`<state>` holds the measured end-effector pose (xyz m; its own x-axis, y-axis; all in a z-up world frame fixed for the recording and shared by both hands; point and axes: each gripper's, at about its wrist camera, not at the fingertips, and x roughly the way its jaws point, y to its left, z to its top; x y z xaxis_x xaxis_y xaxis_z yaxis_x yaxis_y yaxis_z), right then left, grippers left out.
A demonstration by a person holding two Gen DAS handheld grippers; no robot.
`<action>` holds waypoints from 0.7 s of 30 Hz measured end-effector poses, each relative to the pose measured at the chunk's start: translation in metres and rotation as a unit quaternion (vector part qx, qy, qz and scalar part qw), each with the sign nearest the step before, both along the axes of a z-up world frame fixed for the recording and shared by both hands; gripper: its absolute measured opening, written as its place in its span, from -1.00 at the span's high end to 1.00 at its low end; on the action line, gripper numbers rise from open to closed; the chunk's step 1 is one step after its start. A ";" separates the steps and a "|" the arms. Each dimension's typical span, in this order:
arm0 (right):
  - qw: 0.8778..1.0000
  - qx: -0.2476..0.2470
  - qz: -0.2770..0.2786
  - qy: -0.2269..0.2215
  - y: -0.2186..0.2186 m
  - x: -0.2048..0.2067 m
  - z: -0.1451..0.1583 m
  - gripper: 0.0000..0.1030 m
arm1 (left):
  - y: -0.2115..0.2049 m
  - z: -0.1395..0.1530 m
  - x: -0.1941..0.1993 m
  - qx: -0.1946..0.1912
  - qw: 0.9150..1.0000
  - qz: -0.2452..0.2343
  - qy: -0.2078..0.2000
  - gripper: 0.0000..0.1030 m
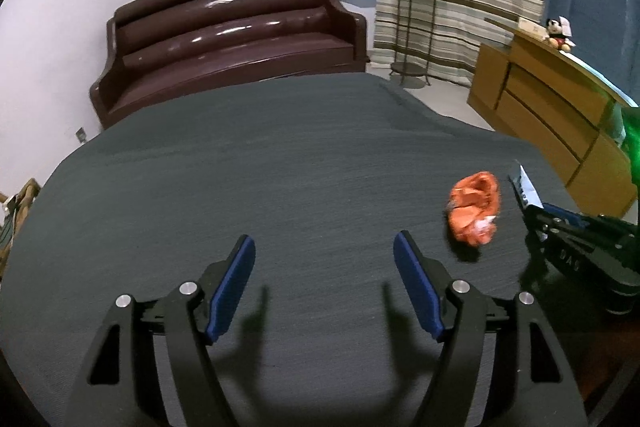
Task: Collect trash
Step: 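Grasp the blue-white packet with the right tool while the left tool grasps the orange bag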
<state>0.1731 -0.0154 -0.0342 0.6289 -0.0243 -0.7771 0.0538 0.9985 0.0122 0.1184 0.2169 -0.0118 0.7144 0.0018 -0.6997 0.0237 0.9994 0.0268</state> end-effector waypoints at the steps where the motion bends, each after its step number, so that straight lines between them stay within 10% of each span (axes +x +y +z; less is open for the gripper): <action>1: 1.000 0.002 -0.003 -0.002 -0.003 -0.002 0.001 0.68 | -0.004 0.000 0.002 0.000 1.000 -0.004 0.000 -0.36; 21: 0.998 0.017 -0.041 -0.041 -0.072 -0.029 0.015 0.68 | -0.070 -0.011 0.026 0.012 0.997 -0.071 0.018 -0.40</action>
<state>0.1443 -0.0878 -0.0192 0.6878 -0.0521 -0.7240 0.1318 0.9898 0.0540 0.1444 0.1468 -0.0227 0.6832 -0.0806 -0.7258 0.1663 0.9849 0.0471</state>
